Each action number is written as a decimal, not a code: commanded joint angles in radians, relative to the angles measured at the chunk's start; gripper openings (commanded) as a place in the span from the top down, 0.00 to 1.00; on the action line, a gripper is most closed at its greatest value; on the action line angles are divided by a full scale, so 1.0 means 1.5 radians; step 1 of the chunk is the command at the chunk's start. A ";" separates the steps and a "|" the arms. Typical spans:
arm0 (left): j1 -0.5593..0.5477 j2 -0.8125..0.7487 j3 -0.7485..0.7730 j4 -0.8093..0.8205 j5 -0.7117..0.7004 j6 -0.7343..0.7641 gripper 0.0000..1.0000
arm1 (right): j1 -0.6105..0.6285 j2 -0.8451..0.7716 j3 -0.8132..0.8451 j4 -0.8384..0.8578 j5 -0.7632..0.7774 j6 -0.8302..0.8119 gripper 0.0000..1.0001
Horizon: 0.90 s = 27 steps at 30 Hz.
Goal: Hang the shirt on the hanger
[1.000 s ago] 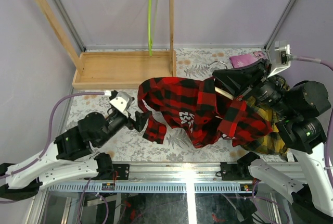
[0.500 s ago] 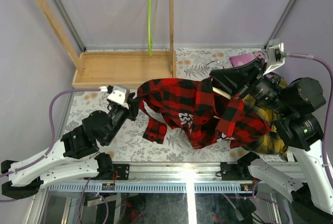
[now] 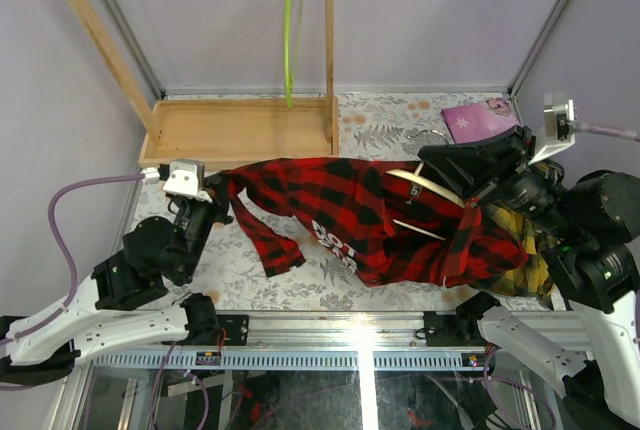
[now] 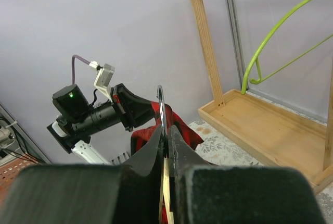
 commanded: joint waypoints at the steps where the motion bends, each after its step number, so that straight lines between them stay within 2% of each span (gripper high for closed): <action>1: -0.003 -0.015 0.038 -0.031 -0.089 -0.011 1.00 | 0.002 -0.025 0.008 0.038 0.011 -0.012 1.00; 19: -0.002 -0.055 0.056 -0.097 -0.178 -0.048 1.00 | 0.002 -0.042 -0.003 0.027 0.001 -0.033 1.00; 21: -0.003 -0.062 0.055 -0.100 -0.162 -0.052 0.98 | 0.002 -0.041 -0.002 0.026 0.001 -0.033 1.00; 25: -0.003 -0.069 0.051 -0.098 -0.080 -0.030 0.74 | 0.002 -0.035 -0.001 0.025 -0.005 -0.034 1.00; 26: -0.003 -0.071 0.051 -0.091 -0.034 -0.012 0.63 | 0.002 -0.034 -0.002 0.024 -0.007 -0.034 1.00; 27: -0.003 -0.075 0.050 -0.083 0.014 0.006 0.47 | 0.002 -0.032 -0.002 0.023 -0.010 -0.035 1.00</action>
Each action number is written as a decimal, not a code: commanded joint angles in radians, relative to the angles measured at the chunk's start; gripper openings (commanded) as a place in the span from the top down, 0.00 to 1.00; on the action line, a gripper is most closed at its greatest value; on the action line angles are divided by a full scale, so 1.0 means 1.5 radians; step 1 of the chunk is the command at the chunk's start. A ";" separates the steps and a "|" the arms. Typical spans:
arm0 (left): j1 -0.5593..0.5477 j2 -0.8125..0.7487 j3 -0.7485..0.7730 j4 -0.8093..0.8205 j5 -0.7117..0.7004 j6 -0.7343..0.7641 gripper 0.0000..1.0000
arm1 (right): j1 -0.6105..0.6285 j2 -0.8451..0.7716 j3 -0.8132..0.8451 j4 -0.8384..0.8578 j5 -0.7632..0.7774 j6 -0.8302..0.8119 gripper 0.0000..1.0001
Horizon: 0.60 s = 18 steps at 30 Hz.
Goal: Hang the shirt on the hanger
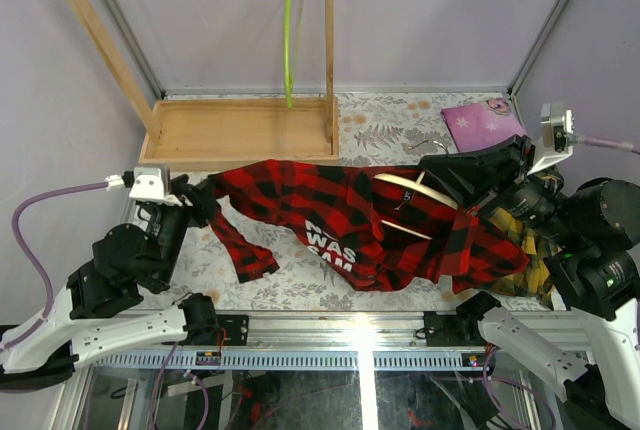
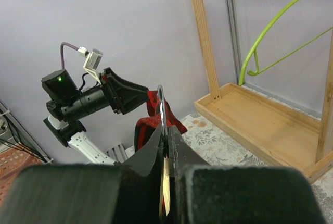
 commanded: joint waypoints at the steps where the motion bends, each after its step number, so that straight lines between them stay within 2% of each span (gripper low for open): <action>1: 0.002 -0.016 0.014 0.028 0.151 0.048 0.37 | 0.001 0.000 0.018 0.047 -0.005 -0.008 1.00; 2: 0.002 -0.020 0.014 0.039 0.193 0.061 0.30 | 0.002 0.003 0.019 0.044 -0.007 -0.011 1.00; 4: 0.002 -0.027 0.017 0.060 0.272 0.082 0.23 | 0.001 0.009 0.022 0.031 -0.016 -0.021 1.00; 8: 0.002 -0.018 0.053 0.066 0.392 0.111 0.18 | 0.001 0.021 0.011 0.013 -0.033 -0.038 1.00; 13: 0.002 0.050 0.128 0.022 0.532 0.127 0.19 | 0.002 0.031 -0.013 0.019 -0.062 -0.039 1.00; 16: 0.001 0.121 0.174 -0.012 0.621 0.138 0.27 | 0.002 0.039 -0.021 0.031 -0.089 -0.032 1.00; 18: 0.002 0.161 0.196 -0.027 0.660 0.147 0.29 | 0.002 0.042 -0.027 0.041 -0.104 -0.027 1.00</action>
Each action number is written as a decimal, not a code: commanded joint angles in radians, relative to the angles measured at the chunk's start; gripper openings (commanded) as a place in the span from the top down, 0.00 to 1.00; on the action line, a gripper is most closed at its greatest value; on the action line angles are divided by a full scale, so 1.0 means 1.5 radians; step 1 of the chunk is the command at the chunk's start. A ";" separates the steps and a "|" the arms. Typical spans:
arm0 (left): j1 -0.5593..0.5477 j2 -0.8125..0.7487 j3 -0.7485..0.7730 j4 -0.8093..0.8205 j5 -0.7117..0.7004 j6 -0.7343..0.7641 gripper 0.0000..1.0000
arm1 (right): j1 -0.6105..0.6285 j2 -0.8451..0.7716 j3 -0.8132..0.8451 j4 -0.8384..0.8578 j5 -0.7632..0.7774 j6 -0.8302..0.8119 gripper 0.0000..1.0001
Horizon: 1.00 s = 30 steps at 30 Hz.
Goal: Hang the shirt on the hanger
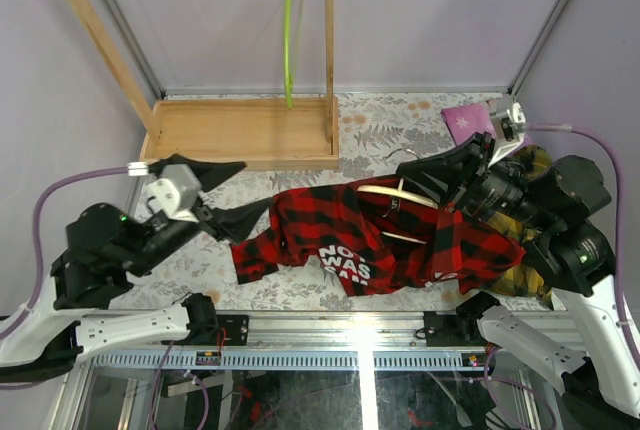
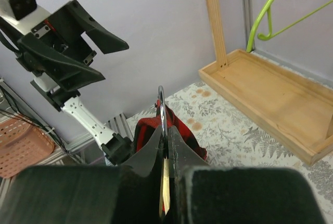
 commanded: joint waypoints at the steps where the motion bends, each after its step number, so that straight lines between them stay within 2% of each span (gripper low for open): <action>1: 0.001 0.093 0.042 -0.039 0.163 0.042 0.31 | 0.002 0.003 -0.003 0.077 -0.056 0.012 1.00; 5: 0.002 0.163 0.080 -0.070 0.238 0.072 0.42 | 0.001 0.002 -0.004 0.084 -0.086 0.014 1.00; 9: 0.002 0.209 0.102 -0.092 0.293 0.092 0.48 | 0.002 0.000 -0.001 0.086 -0.115 0.010 1.00; 14: 0.002 0.227 0.103 -0.095 0.324 0.102 0.52 | 0.002 -0.005 0.000 0.093 -0.138 0.012 1.00; 20: 0.002 0.241 0.103 -0.094 0.356 0.104 0.67 | 0.002 -0.005 -0.009 0.117 -0.168 0.026 1.00; 30: 0.002 0.264 0.099 -0.081 0.380 0.111 0.66 | 0.002 -0.003 -0.028 0.167 -0.228 0.055 1.00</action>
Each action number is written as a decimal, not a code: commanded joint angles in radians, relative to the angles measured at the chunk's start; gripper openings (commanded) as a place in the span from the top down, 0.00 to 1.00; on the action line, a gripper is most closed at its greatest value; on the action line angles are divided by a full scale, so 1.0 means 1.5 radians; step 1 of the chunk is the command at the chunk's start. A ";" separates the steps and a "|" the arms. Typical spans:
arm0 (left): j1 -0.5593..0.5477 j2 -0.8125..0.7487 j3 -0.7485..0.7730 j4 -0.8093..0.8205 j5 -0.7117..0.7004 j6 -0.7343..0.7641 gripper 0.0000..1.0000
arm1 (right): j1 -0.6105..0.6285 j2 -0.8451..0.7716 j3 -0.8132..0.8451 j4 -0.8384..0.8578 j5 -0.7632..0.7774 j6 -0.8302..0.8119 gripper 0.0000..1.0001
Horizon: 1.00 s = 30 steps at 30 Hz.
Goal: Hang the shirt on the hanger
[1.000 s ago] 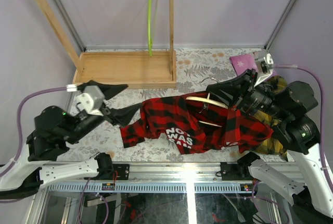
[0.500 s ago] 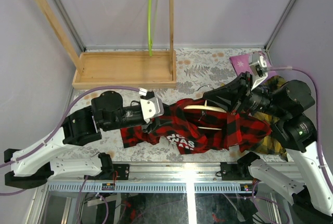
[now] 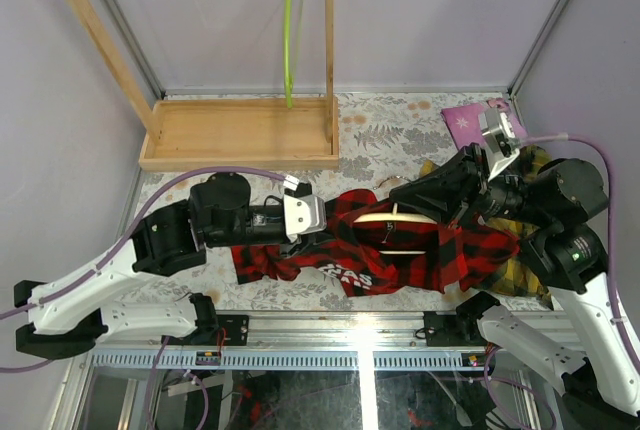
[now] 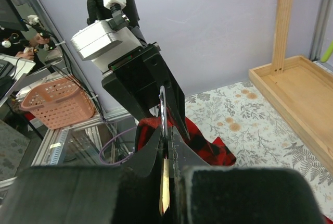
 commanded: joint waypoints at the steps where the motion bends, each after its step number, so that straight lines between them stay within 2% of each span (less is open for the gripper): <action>1: 0.001 0.005 0.013 0.016 0.025 0.012 0.68 | 0.002 -0.005 0.003 0.087 -0.042 0.032 1.00; 2: 0.001 0.009 0.014 0.016 0.030 0.013 0.72 | 0.002 -0.006 0.002 0.087 -0.042 0.032 1.00; 6: 0.002 0.016 0.017 0.017 0.046 0.013 0.98 | 0.002 -0.009 0.001 0.076 -0.033 0.024 1.00; 7: 0.001 0.016 0.015 0.017 0.047 0.013 1.00 | 0.001 -0.010 0.002 0.064 -0.027 0.021 1.00; 9: 0.001 0.011 0.012 0.016 0.046 0.012 1.00 | 0.001 -0.014 0.006 0.043 -0.015 0.008 0.97; 10: 0.002 0.007 0.010 0.015 0.043 0.012 1.00 | 0.001 -0.016 0.008 0.029 -0.010 -0.003 0.93; 14: 0.001 -0.022 -0.003 0.006 0.016 0.006 1.00 | 0.001 -0.021 0.027 -0.038 0.008 -0.046 0.63; 17: 0.002 -0.054 -0.014 -0.007 -0.007 -0.002 1.00 | 0.002 -0.029 0.043 -0.097 0.021 -0.083 0.51; 21: 0.001 -0.098 -0.030 -0.029 -0.030 -0.024 1.00 | 0.002 -0.045 0.056 -0.184 0.061 -0.137 0.45; 30: 0.002 -0.206 -0.063 -0.068 -0.076 -0.070 1.00 | 0.001 -0.067 0.061 -0.341 0.135 -0.230 0.40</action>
